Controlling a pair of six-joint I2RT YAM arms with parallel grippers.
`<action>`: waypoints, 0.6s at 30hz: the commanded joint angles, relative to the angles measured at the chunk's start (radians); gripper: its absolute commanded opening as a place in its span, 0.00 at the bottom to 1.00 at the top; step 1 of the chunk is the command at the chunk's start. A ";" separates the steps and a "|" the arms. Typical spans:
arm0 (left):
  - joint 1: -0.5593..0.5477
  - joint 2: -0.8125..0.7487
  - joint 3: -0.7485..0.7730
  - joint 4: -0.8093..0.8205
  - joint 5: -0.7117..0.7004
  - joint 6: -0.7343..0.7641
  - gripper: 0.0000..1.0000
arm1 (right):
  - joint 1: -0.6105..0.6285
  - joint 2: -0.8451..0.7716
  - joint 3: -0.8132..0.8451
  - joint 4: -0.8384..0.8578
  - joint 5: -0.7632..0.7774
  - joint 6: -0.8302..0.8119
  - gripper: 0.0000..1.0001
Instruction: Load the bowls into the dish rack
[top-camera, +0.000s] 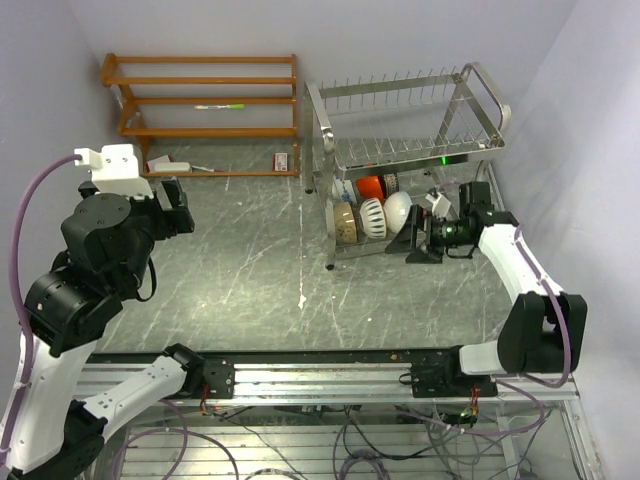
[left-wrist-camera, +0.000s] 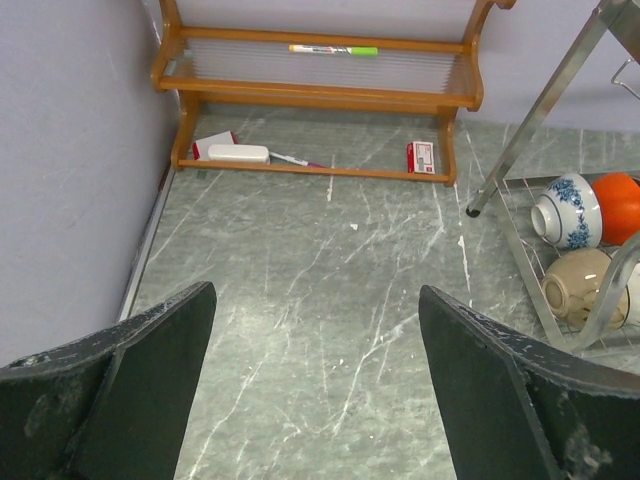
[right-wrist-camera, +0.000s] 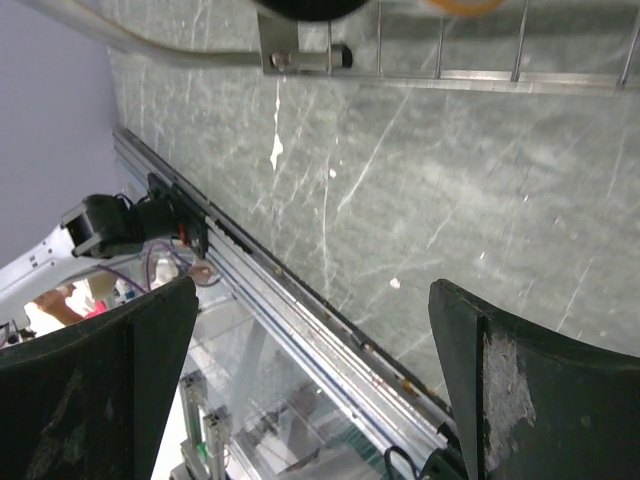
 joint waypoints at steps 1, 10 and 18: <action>-0.005 0.012 -0.005 0.046 0.028 -0.013 0.93 | -0.004 -0.095 -0.086 0.019 -0.013 0.048 1.00; -0.006 0.053 -0.017 0.061 0.131 -0.051 0.93 | 0.024 -0.254 -0.051 -0.083 0.137 0.091 1.00; -0.006 0.063 -0.074 0.093 0.203 -0.102 0.93 | 0.029 -0.371 -0.038 -0.174 0.280 0.124 1.00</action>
